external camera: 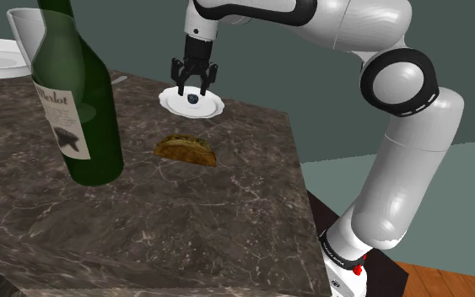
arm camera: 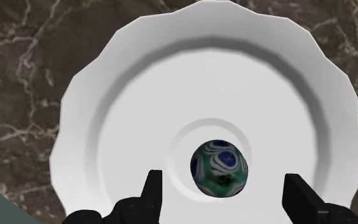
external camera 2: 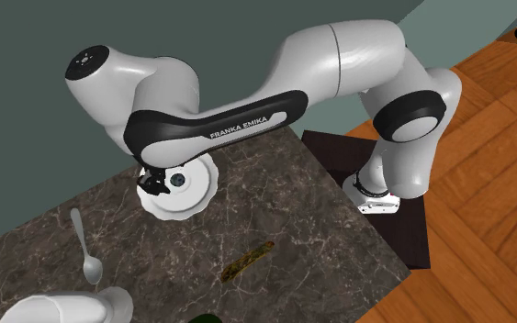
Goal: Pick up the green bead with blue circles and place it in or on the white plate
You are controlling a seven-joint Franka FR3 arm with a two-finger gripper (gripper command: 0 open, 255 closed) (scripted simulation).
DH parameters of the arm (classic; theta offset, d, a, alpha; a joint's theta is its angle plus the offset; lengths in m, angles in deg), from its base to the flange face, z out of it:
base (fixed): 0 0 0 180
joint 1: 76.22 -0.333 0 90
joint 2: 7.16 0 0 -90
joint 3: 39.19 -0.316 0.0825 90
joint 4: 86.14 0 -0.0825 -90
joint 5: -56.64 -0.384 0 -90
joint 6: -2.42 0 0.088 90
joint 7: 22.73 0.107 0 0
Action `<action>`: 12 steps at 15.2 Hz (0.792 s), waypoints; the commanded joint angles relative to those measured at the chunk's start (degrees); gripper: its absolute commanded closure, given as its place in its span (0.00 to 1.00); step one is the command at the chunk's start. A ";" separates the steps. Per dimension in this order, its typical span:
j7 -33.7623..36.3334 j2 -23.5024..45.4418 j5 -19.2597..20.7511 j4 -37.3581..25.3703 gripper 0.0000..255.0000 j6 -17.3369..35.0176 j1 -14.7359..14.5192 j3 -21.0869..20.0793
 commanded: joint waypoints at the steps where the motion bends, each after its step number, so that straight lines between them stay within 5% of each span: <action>1: 0.00 0.00 0.00 0.00 0.00 0.00 0.00 0.00; 4: 0.00 0.00 0.00 0.00 0.00 0.00 0.00 0.00; 8: 0.48 2.57 0.63 -11.02 0.00 -8.49 -0.35 0.05; 12: 0.48 2.57 0.62 -11.02 0.00 -8.49 -0.36 0.06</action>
